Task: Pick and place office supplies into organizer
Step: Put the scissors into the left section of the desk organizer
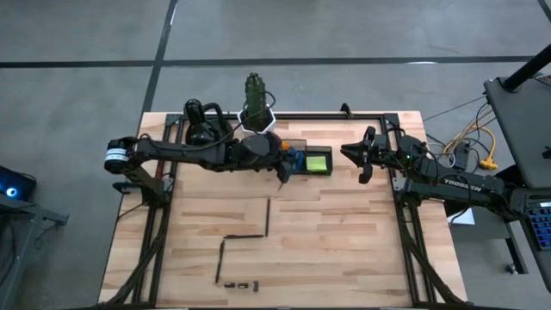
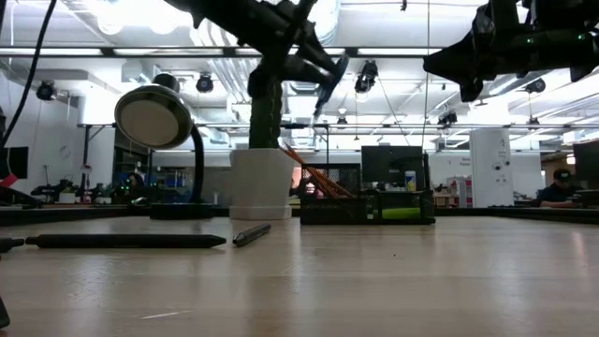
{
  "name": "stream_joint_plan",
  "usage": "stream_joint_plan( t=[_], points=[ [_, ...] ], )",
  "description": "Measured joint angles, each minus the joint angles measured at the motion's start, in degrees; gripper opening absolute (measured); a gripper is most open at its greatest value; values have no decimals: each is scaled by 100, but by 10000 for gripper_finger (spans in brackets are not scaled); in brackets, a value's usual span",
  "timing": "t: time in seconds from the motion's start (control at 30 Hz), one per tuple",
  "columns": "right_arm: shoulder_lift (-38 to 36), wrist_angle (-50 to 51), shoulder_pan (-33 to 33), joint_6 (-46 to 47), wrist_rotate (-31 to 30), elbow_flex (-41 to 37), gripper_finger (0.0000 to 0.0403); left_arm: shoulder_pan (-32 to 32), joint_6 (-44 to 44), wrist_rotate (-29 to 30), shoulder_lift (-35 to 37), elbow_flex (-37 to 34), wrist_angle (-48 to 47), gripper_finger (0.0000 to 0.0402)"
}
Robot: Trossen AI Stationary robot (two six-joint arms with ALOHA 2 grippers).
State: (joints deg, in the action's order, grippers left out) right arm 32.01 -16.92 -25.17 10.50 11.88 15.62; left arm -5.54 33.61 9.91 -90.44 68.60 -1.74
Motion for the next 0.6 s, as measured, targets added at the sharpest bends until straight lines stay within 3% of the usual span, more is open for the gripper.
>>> stream_joint_plan(
  t=[0.3,0.6],
  points=[
    [0,15,0,2,0,0,57,-2,-319,1160,-27,-11,537,61],
    [0,21,0,0,0,0,57,-2,-773,1751,-47,-16,1373,61]
  ],
)
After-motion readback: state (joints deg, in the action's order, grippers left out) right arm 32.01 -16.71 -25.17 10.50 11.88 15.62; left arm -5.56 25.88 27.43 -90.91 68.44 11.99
